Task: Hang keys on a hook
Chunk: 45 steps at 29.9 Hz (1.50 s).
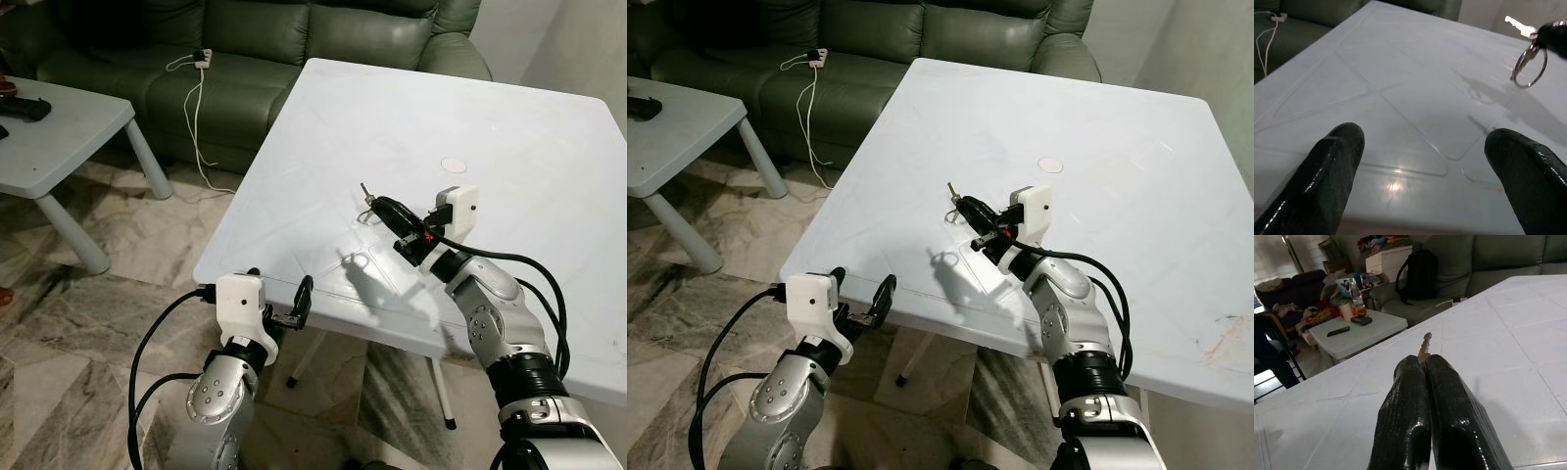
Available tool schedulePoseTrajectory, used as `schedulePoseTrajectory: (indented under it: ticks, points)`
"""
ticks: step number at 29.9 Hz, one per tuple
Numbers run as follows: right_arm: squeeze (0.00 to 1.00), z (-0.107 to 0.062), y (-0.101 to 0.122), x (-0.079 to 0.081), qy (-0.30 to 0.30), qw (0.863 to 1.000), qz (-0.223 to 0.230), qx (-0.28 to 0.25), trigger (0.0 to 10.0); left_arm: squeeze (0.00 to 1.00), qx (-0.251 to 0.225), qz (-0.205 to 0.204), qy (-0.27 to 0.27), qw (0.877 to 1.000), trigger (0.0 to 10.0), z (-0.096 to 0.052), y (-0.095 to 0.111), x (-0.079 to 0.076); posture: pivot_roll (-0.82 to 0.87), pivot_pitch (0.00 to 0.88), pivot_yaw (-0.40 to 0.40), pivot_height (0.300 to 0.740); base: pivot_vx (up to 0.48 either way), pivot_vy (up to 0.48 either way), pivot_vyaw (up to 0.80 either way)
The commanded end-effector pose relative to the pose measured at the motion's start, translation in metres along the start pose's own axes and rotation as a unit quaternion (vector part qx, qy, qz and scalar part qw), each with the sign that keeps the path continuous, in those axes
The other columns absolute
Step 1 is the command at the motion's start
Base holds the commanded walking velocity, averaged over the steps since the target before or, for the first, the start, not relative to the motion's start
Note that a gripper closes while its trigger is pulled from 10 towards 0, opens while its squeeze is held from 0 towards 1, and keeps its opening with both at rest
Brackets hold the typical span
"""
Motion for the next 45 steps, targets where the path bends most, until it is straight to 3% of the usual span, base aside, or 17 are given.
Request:
schedulePoseTrajectory:
  ticks: [1, 2, 3, 5, 6, 7, 9, 15, 24, 25, 26, 27, 29, 30, 31, 39, 45]
  points:
    - [0.0, 0.001, 0.012, 0.001, 0.003, 1.0, 0.004, -0.021, 3.8, 0.0, 0.002, -0.017, 0.006, 1.0, 10.0, 0.003, -0.001, -0.001, 0.04, 0.113, -0.081, 0.74, 0.0, 0.0, 0.0]
    - [0.0, 0.001, 0.013, 0.002, 0.005, 1.0, 0.005, -0.024, 3.8, 0.0, 0.001, -0.017, 0.006, 1.0, 10.0, 0.003, -0.001, -0.001, 0.04, 0.113, -0.081, 0.74, 0.0, 0.0, 0.0]
    - [0.0, 0.0, 0.015, 0.002, 0.006, 0.999, 0.006, -0.031, 0.0, 0.0, 0.0, -0.016, 0.007, 1.0, 10.0, 0.004, 0.0, 0.0, 0.04, 0.111, -0.082, 0.74, 0.0, 0.0, 0.0]
    - [0.0, 0.0, 0.015, 0.002, -0.001, 1.0, 0.005, -0.027, 0.0, 0.0, -0.003, -0.017, 0.007, 1.0, 10.0, 0.006, 0.001, 0.001, 0.04, 0.107, -0.084, 0.74, 0.0, 0.0, 0.0]
    - [0.0, 0.0, 0.014, 0.002, -0.006, 1.0, -0.001, -0.024, 7.1, 0.0, -0.004, -0.014, 0.007, 1.0, 10.0, 0.007, 0.002, 0.001, 0.04, 0.106, -0.085, 0.74, 0.0, 0.0, 0.0]
    - [0.0, 0.0, 0.016, 0.001, -0.016, 0.999, -0.019, -0.028, 10.0, 0.0, -0.008, -0.01, 0.007, 1.0, 10.0, 0.01, 0.003, 0.002, 0.04, 0.1, -0.087, 0.74, 0.0, 0.0, 0.0]
    - [0.0, 0.0, 0.02, 0.0, -0.025, 0.998, -0.044, -0.034, 10.0, 0.0, -0.011, -0.008, 0.009, 1.0, 10.0, 0.012, 0.005, 0.004, 0.04, 0.099, -0.087, 0.74, 0.0, 0.0, 0.0]
    - [0.0, 0.0, 0.043, -0.003, -0.055, 0.975, -0.209, -0.047, 10.0, 0.0, -0.024, -0.008, 0.016, 1.0, 10.0, 0.021, 0.011, 0.012, 0.03, 0.077, -0.083, 0.74, 0.0, 0.0, 0.0]
    - [0.0, -0.002, 0.05, -0.011, -0.084, 0.989, -0.089, -0.082, 10.0, 0.0, -0.032, -0.01, 0.019, 0.999, 10.0, 0.027, 0.015, 0.015, 0.03, 0.055, -0.084, 0.74, 0.0, 0.0, 0.0]
    - [0.0, -0.002, 0.051, -0.01, -0.086, 0.989, -0.082, -0.089, 4.2, 0.0, -0.034, -0.011, 0.021, 0.999, 10.0, 0.028, 0.016, 0.016, 0.03, 0.054, -0.084, 0.74, 0.0, 0.0, 0.0]
    - [0.0, -0.002, 0.051, -0.01, -0.086, 0.989, -0.082, -0.089, 4.2, 0.0, -0.034, -0.011, 0.021, 0.999, 10.0, 0.028, 0.016, 0.016, 0.03, 0.054, -0.084, 0.74, 0.0, 0.0, 0.0]
    - [0.0, -0.002, 0.05, -0.007, -0.089, 0.989, -0.07, -0.097, 0.0, 0.0, -0.037, -0.01, 0.024, 0.999, 10.0, 0.029, 0.017, 0.019, 0.03, 0.048, -0.085, 0.74, 0.0, 0.0, 0.0]
    - [0.0, -0.002, 0.047, -0.005, -0.091, 0.989, -0.058, -0.099, 0.0, 0.0, -0.038, -0.009, 0.027, 0.999, 10.0, 0.03, 0.018, 0.021, 0.03, 0.043, -0.086, 0.74, 0.0, 0.0, 0.0]
    - [0.0, -0.002, 0.047, -0.005, -0.092, 0.989, -0.055, -0.1, 9.3, 0.0, -0.039, -0.009, 0.028, 0.999, 10.0, 0.031, 0.018, 0.022, 0.03, 0.041, -0.087, 0.74, 0.0, 0.0, 0.0]
    - [0.0, -0.002, 0.047, -0.002, -0.102, 0.988, -0.057, -0.106, 10.0, 0.0, -0.046, -0.008, 0.038, 0.998, 10.0, 0.033, 0.021, 0.028, 0.03, 0.035, -0.088, 0.74, 0.0, 0.0, 0.0]
    - [0.0, -0.012, 0.047, -0.001, -0.155, 0.974, -0.103, -0.126, 10.0, 0.0, -0.071, -0.011, 0.062, 0.995, 10.0, 0.035, 0.034, 0.042, 0.04, 0.019, -0.088, 0.74, 0.0, 0.0, 0.0]
    - [0.0, -0.032, 0.027, -0.01, -0.202, 0.968, -0.114, -0.097, 10.0, 0.0, -0.075, 0.001, 0.091, 0.993, 10.0, 0.034, 0.034, 0.056, 0.03, 0.018, -0.077, 0.74, 0.0, 0.0, 0.0]
Point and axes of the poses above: a point about 5 cm out from each wrist's last joint towards the gripper, its own z axis pointing out of the wrist towards the gripper, its own y axis along the axis of the wrist's last joint, x = y × z, the point moved 4 cm from there along z, pointing out of the wrist towards the gripper, and after that the axes turned 6 degrees about z, right-handed, at the moved point
